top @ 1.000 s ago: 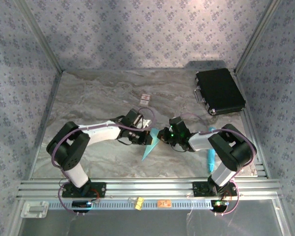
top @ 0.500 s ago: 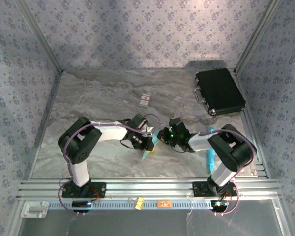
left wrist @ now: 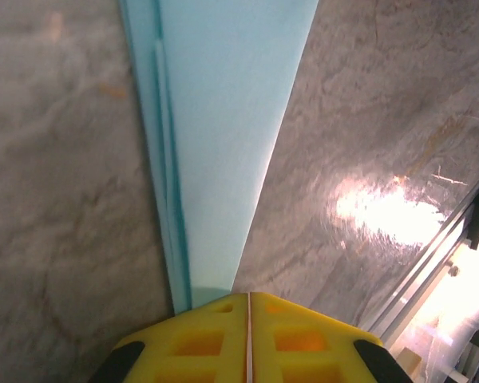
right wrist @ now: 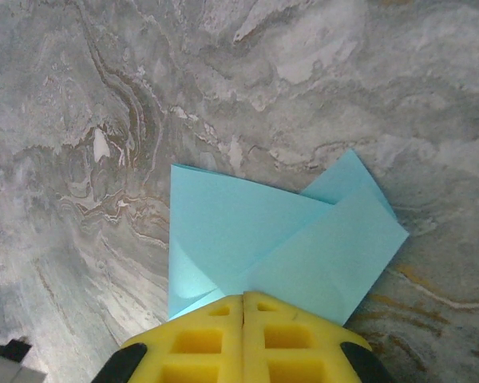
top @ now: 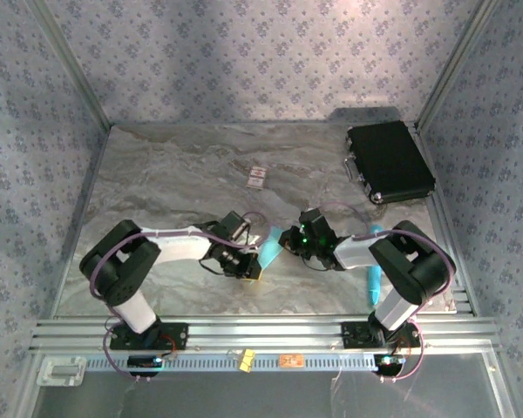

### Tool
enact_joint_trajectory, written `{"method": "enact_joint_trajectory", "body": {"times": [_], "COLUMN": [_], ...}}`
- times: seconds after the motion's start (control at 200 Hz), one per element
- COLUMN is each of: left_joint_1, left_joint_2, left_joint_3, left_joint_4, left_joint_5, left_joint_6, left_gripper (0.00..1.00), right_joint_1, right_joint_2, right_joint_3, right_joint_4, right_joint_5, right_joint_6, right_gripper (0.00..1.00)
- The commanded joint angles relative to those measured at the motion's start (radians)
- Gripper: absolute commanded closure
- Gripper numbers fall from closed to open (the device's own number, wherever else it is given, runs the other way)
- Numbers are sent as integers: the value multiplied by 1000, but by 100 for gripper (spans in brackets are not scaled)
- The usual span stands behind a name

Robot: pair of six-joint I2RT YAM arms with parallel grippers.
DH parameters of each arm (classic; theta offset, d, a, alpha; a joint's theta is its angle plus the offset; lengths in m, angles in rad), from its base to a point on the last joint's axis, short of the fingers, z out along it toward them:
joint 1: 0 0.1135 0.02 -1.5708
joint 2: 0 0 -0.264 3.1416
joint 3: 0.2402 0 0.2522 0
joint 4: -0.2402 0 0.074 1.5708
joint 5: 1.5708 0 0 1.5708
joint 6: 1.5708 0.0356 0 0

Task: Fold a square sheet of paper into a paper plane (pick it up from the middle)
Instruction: Fold the wing for the fifth time at the center of the table, then move the paper plane to the center of the table.

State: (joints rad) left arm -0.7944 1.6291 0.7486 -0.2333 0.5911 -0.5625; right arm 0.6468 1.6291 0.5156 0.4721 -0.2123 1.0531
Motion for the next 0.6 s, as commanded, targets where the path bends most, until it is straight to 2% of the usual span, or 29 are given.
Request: {"method": "enact_joint_trajectory", "body": {"times": [0.0,0.11,0.21,0.27,0.385,0.595], "left_joint_1": [-4,25,87,122,170,184], "left_joint_2": [-120,-222,-268,-275,-241,-130], "left_joint_3": [-13,-35,-63,-71,-63,-20], "left_joint_4": [-27,-31,-15,6,40,85], "left_joint_5": [-56,-155,-185,-174,-96,-11], "left_joint_6": [-13,-34,-60,-73,-78,-67], "left_gripper": [91,91,88,84,83,76], "right_joint_1": [7,13,32,40,41,56], "right_joint_2": [-14,-65,-145,-192,-261,-333], "right_joint_3": [-5,40,62,52,-1,-66], "right_joint_4": [-75,-114,-212,-250,-270,-282], "right_joint_5": [-9,-25,43,82,121,148], "right_joint_6": [-50,-99,-123,-121,-80,-26], "right_gripper": [92,90,90,89,87,84]}}
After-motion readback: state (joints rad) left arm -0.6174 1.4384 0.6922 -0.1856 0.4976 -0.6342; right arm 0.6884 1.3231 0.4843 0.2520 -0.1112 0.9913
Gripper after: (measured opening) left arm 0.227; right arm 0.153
